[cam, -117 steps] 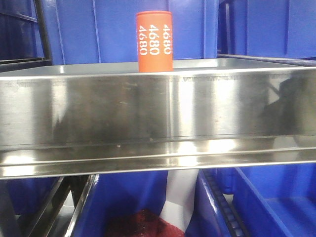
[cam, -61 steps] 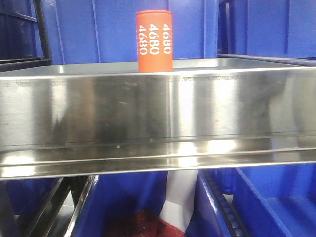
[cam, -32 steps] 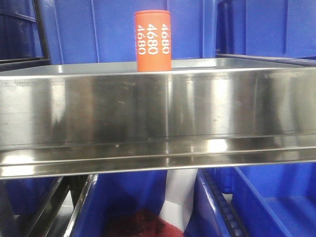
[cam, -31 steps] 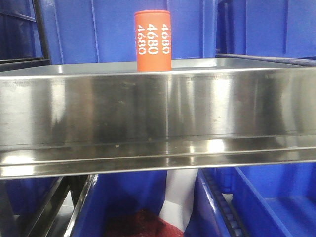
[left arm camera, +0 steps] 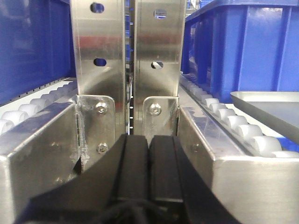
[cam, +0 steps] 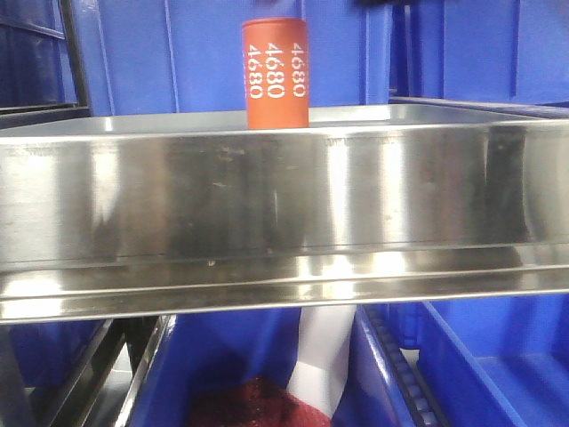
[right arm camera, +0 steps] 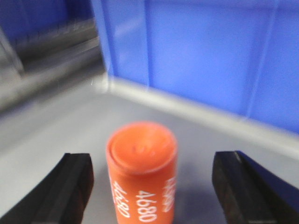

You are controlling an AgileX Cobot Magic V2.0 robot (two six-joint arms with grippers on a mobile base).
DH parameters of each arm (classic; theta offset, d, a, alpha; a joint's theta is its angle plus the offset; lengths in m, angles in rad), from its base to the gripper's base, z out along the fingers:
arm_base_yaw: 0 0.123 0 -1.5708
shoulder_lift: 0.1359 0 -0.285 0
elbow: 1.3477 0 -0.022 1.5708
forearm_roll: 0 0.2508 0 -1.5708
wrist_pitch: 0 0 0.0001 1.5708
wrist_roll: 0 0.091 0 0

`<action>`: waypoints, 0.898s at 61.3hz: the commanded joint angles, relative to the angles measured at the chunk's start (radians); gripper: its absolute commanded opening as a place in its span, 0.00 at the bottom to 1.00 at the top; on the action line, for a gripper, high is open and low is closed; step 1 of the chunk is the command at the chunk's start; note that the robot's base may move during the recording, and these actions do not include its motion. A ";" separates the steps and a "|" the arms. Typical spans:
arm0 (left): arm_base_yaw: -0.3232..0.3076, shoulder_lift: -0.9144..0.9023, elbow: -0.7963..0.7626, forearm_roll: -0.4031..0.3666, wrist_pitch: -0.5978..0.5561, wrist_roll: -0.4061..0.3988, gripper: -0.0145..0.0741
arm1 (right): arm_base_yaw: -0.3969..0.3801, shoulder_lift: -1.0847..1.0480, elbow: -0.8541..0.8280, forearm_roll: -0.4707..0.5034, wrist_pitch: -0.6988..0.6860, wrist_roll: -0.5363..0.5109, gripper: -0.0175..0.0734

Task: Grab orange capacitor from left shelf to right conveyor
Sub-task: 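Lift the orange cylinder with the right gripper up off the shelf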

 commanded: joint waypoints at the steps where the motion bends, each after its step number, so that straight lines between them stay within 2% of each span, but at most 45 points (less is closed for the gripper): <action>1: -0.002 -0.007 0.022 -0.002 -0.091 -0.006 0.02 | 0.002 0.028 -0.041 0.001 -0.130 0.003 0.88; 15: -0.002 -0.007 0.022 -0.002 -0.091 -0.006 0.02 | -0.001 0.156 -0.041 0.001 -0.251 0.000 0.88; 20: -0.002 -0.007 0.022 -0.002 -0.091 -0.006 0.02 | -0.004 0.184 -0.041 0.001 -0.254 0.000 0.81; 25: -0.002 -0.007 0.022 -0.002 -0.091 -0.006 0.02 | -0.004 0.191 -0.041 0.001 -0.254 0.000 0.58; 28: -0.002 -0.007 0.022 -0.002 -0.091 -0.006 0.02 | -0.004 0.188 -0.041 0.001 -0.256 0.000 0.31; 30: -0.002 -0.007 0.022 -0.002 -0.091 -0.006 0.02 | -0.004 0.182 -0.041 0.000 -0.257 0.001 0.21; 35: -0.002 -0.007 0.022 -0.002 -0.091 -0.006 0.02 | -0.004 0.166 -0.041 0.001 -0.260 0.001 0.30; 42: -0.002 -0.007 0.022 -0.002 -0.091 -0.006 0.02 | -0.002 0.115 -0.040 0.001 -0.251 0.001 0.24; 55: -0.002 -0.007 0.022 -0.002 -0.091 -0.006 0.02 | 0.000 -0.070 -0.015 -0.004 -0.192 0.001 0.25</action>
